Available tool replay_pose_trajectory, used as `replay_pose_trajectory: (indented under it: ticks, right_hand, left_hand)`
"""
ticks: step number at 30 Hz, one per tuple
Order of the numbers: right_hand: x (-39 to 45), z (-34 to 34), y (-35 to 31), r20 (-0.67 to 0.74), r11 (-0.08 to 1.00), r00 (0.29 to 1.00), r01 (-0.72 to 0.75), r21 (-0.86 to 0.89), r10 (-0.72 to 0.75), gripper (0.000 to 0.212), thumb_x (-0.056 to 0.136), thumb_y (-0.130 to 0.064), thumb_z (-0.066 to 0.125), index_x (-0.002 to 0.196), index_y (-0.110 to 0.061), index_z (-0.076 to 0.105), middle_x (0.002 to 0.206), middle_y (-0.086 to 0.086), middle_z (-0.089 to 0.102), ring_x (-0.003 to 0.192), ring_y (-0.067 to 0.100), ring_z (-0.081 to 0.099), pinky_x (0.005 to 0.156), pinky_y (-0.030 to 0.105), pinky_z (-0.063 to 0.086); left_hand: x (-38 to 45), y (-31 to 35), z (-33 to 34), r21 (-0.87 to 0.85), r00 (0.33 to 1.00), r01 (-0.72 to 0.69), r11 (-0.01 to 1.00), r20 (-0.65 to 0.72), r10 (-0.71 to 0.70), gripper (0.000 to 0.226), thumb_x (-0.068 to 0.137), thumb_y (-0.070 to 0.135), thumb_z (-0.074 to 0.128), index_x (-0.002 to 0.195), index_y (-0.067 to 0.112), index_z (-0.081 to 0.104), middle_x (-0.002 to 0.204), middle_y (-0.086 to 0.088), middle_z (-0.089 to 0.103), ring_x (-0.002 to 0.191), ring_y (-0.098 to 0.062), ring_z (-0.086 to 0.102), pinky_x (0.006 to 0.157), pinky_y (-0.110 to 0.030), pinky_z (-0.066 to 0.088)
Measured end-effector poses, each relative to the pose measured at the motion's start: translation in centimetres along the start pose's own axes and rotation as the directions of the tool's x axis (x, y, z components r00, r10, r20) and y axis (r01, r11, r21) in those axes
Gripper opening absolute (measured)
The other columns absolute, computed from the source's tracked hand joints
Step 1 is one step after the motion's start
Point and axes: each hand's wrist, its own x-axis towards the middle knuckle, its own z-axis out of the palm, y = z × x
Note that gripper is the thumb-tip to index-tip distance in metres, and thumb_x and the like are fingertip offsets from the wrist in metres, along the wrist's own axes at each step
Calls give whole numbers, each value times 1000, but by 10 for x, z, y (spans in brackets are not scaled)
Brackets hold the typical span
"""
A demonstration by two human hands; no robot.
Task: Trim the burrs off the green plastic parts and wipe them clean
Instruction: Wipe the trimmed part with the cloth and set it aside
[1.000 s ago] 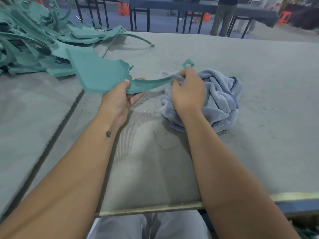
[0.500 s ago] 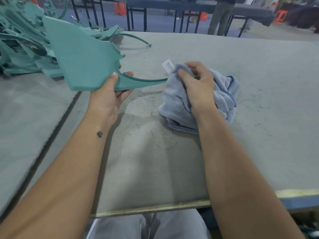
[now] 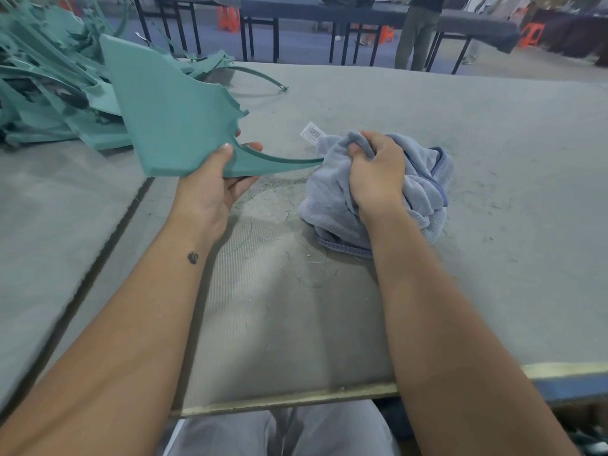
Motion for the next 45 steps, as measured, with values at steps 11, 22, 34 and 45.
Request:
replay_pose_trajectory:
  ticks: [11, 22, 34, 45]
  right_hand:
    - [7, -7, -2, -94, 877, 952, -227, 424, 292, 32, 93, -8, 50, 66, -22, 59, 62, -6, 57, 69, 16, 56, 75, 32, 49]
    - [-13, 9, -15, 319, 975, 946, -117, 189, 51, 34, 91, -32, 66, 72, -8, 51, 66, 9, 42, 66, 21, 45, 65, 37, 38]
    - [-18, 7, -28, -62, 991, 997, 52, 125, -44, 32, 93, -31, 62, 67, -19, 49, 60, -15, 48, 53, -1, 44, 57, 11, 38]
    - [-33, 18, -35, 405, 991, 905, 103, 90, -131, 19, 95, -24, 58, 112, -20, 66, 106, -7, 68, 96, -2, 60, 85, 12, 45]
  left_hand:
    - [3, 10, -6, -296, 992, 24, 955, -113, -60, 15, 101, 11, 48, 104, 10, 62, 98, -5, 71, 86, -17, 71, 73, -30, 60]
    - [-6, -8, 10, 66, 987, 132, 989, 86, -137, 15, 97, 17, 57, 110, 14, 64, 96, 0, 75, 76, -14, 72, 68, -23, 57]
    - [-11, -7, 2, 885, 891, -329, 328, 176, 419, 80, 82, 19, 69, 150, 25, 28, 157, -7, 19, 145, -23, 14, 117, -33, 12]
    - [-7, -10, 7, 897, 843, -385, 219, 244, 480, 47, 95, 17, 42, 140, 30, 43, 114, 9, 65, 105, -22, 58, 81, -34, 43]
